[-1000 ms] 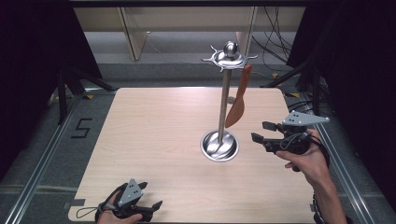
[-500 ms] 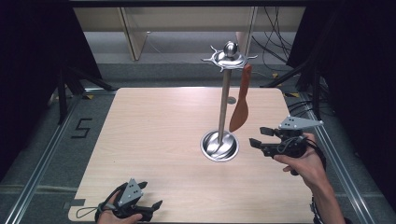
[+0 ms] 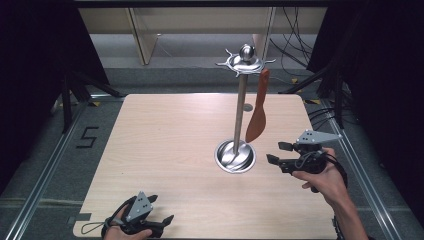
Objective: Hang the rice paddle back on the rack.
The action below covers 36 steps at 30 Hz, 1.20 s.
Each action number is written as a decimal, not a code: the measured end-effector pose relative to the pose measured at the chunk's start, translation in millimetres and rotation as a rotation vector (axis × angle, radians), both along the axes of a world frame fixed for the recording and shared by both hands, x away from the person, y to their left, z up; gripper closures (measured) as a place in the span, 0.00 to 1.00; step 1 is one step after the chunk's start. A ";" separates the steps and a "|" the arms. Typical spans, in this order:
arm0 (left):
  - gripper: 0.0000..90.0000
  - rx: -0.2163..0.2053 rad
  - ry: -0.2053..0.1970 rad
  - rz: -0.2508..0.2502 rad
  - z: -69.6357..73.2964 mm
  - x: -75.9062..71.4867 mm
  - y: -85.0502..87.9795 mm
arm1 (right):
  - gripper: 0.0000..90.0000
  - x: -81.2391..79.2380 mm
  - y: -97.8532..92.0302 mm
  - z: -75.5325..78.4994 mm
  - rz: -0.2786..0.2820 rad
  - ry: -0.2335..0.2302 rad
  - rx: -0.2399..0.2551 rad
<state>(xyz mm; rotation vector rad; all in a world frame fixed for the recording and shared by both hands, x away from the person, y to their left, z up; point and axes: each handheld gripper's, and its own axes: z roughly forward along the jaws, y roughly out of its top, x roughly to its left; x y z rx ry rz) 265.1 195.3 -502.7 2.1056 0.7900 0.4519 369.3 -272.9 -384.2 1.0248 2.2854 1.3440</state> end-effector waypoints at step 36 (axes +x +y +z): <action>0.17 -0.011 0.001 0.009 -0.4 -0.3 -0.8 | 0.37 -8.8 -1.2 -34.2 0.033 0.064 -0.058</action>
